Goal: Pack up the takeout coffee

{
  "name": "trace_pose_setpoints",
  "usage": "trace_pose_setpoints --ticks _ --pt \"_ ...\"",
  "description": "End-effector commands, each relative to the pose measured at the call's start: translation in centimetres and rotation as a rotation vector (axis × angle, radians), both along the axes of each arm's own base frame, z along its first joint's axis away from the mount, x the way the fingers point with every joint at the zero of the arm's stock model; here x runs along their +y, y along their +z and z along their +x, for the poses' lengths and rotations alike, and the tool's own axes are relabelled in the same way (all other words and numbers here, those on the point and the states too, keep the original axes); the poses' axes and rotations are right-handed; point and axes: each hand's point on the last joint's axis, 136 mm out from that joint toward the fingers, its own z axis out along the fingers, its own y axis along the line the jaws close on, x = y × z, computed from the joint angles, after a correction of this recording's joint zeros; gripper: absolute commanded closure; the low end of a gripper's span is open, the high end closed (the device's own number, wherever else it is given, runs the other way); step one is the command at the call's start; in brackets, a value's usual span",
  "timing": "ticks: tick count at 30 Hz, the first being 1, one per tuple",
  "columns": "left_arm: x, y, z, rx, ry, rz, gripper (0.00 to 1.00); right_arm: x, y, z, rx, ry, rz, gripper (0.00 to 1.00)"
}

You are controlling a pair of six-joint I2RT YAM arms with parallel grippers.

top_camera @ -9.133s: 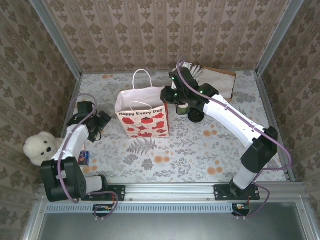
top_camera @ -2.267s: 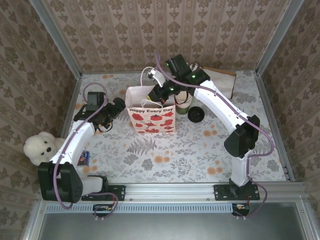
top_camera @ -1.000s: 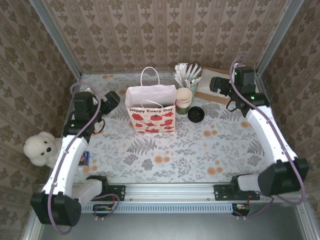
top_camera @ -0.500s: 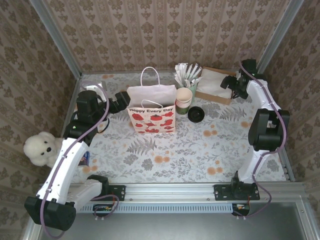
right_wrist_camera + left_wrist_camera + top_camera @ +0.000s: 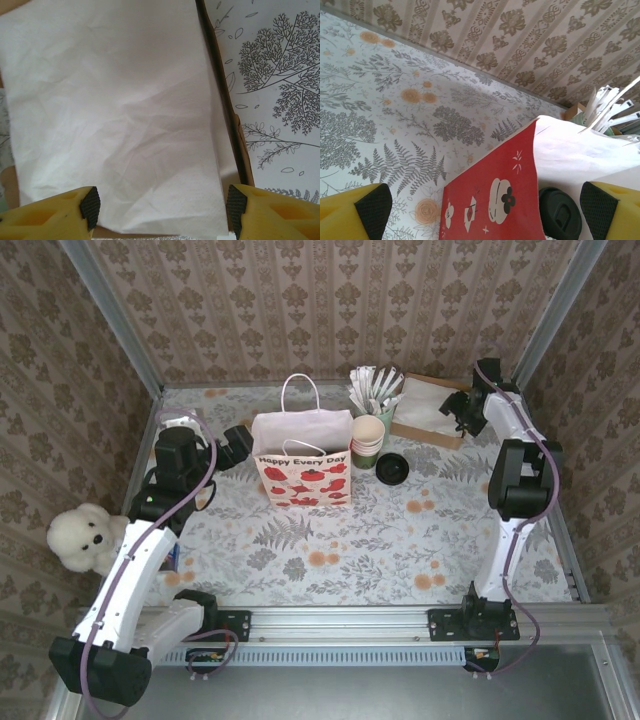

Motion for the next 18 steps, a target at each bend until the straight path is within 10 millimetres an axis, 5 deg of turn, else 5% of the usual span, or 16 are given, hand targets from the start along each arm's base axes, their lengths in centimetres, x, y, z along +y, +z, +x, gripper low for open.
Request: trace_pose_setpoints --ticks 1,18 --pt "0.4 0.5 -0.2 -0.001 0.029 -0.006 0.0 -0.6 -0.2 0.5 0.019 -0.026 -0.035 0.29" --pt "0.7 -0.7 0.3 0.032 0.048 0.013 0.0 -0.5 -2.6 1.0 0.083 -0.035 -0.03 0.27"
